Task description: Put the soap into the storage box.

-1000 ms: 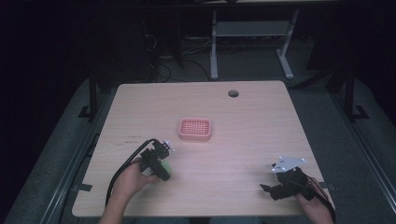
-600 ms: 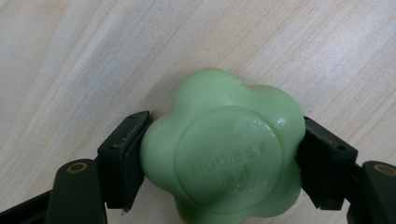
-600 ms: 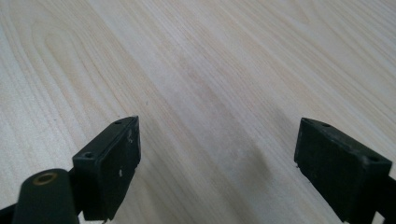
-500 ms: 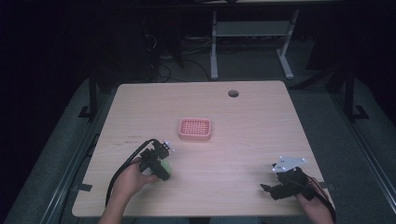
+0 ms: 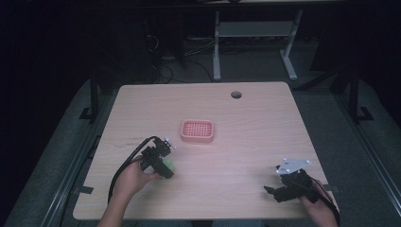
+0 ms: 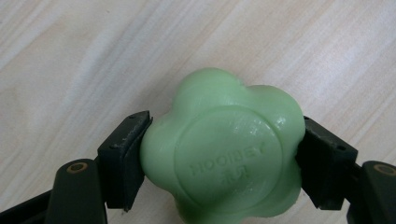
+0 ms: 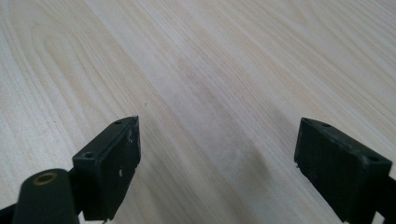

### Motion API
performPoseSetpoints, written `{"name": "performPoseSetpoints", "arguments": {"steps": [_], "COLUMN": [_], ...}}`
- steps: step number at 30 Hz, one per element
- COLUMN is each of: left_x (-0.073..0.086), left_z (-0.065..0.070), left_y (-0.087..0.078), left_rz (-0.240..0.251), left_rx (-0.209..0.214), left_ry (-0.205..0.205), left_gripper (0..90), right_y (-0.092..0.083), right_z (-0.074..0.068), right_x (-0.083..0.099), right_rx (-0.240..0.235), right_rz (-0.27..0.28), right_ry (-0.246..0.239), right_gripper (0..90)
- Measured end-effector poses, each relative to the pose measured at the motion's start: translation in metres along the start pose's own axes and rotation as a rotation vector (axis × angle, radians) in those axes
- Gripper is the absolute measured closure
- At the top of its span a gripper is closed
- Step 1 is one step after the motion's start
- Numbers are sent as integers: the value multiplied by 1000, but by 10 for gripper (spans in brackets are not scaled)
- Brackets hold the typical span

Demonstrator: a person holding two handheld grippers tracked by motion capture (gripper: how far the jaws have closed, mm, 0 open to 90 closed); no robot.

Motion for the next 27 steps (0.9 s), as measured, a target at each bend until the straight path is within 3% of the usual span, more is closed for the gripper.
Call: {"name": "performPoseSetpoints", "arguments": {"steps": [14, 27], "left_x": [-25, -47], "left_z": [-9, -22], "left_y": [-4, -7], "left_rz": [31, 45], "left_rx": [11, 13], "left_ry": [3, -31], "left_gripper": [264, 264], "right_y": [1, 0], "right_z": [0, 0], "right_x": [-1, -2], "right_rx": [7, 2], "right_rz": [10, 11], "right_ry": [13, 9], "right_gripper": [140, 140]}}
Point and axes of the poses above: each handheld gripper's, and its own axes: y roughly forward along the jaws, x roughly out of its underside, z roughly to its right, the point moved 4 cm from there along y, roughly forward along the jaws, and after that the axes turned 15 degrees about z, right-handed, at the moved point
